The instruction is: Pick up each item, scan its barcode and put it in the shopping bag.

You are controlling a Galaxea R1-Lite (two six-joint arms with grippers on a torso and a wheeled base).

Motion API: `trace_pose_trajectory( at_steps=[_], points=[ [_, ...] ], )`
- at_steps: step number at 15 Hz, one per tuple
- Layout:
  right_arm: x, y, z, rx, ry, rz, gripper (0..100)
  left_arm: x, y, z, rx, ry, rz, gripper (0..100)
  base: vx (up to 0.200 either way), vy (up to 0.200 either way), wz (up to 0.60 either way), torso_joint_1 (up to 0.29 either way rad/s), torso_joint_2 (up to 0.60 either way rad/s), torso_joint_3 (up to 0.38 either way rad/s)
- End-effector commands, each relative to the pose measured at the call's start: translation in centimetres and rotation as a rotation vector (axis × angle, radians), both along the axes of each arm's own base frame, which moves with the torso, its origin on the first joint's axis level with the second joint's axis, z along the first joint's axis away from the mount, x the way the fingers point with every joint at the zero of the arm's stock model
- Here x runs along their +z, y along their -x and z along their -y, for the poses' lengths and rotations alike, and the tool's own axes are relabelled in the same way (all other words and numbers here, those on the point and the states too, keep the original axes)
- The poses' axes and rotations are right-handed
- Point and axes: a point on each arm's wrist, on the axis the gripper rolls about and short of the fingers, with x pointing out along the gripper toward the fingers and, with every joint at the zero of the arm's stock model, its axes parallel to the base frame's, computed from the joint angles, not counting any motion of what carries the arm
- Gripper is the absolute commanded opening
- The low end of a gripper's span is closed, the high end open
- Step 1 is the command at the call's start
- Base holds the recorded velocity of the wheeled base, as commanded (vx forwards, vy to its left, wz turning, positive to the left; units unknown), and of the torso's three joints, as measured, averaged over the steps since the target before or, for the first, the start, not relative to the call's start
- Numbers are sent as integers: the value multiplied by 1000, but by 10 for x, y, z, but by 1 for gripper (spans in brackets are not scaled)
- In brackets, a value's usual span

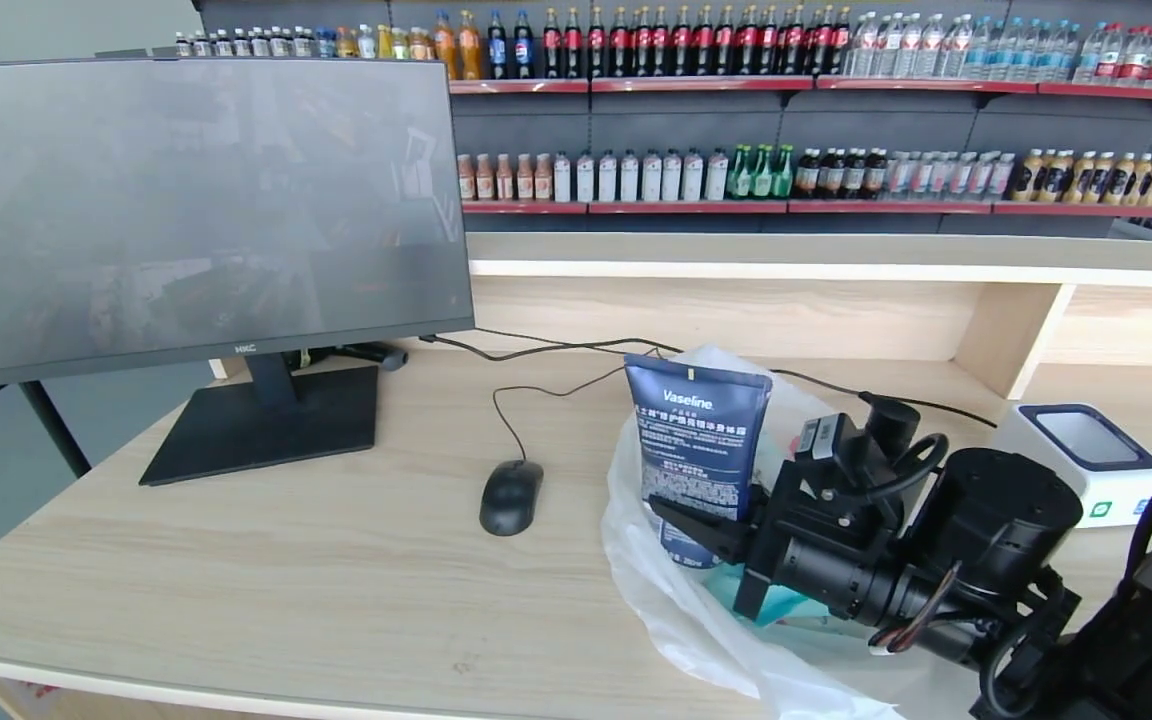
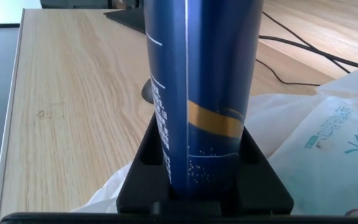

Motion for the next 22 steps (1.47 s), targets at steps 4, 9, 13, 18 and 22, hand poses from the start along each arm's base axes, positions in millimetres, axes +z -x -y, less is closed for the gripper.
trace_pose_trajectory(
  at_steps=[4, 9, 13, 18, 22],
  points=[
    [-16, 8, 8, -7, 46, -74, 0, 0, 0, 0, 0, 0, -2, 0, 0, 0, 0, 0, 0, 0],
    [-18, 4, 9, -18, 46, -77, 0, 0, 0, 0, 0, 0, -2, 0, 0, 0, 0, 0, 0, 0],
    [-20, 4, 9, -18, 51, -86, 0, 0, 0, 0, 0, 0, 0, 0, 0, 0, 0, 0, 0, 0],
    [-20, 3, 9, -18, 43, -91, 100, 0, 0, 0, 1, 0, 0, 0, 0, 0, 0, 0, 0, 0],
    [-19, 3, 8, -17, 42, -90, 100, 0, 0, 0, 1, 0, 0, 0, 0, 0, 0, 0, 0, 0]
  ],
)
